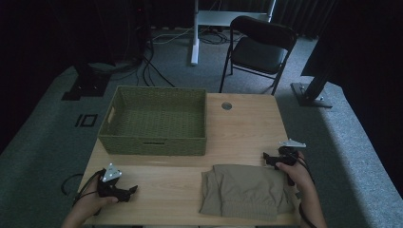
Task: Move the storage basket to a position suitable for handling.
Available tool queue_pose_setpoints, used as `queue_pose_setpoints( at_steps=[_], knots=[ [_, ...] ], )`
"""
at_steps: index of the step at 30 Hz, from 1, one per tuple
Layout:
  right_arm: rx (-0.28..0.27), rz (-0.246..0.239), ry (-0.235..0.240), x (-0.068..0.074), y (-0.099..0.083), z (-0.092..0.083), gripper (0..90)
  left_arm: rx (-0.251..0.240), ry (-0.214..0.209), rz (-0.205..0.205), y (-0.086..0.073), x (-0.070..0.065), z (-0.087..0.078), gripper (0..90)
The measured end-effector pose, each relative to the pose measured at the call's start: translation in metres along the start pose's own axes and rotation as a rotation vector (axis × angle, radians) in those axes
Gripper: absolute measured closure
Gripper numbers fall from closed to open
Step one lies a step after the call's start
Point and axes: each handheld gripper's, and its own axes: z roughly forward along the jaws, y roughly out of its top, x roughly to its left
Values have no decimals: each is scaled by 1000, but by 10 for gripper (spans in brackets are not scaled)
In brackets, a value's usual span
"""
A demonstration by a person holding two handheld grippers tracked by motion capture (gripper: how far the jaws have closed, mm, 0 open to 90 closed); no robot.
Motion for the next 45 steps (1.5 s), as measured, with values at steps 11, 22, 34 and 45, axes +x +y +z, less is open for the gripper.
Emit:
queue_pose_setpoints(
  at_steps=[11, 22, 34, 45],
  knots=[
    [7, 13, -2, 2, 4, 1, 126, -6, -19, 13, 2, 2, -2, 11],
    [-29, 5, 9, 7, 20, -6, 125, -26, 4, -3, 12, 12, -9, 12],
    [-92, -36, 42, 26, 53, -23, 122, -80, 16, -11, 35, 20, -28, 12],
    [-145, -73, 88, 50, 79, -32, 122, -124, 35, 14, 61, 29, -50, 12]
  ],
)
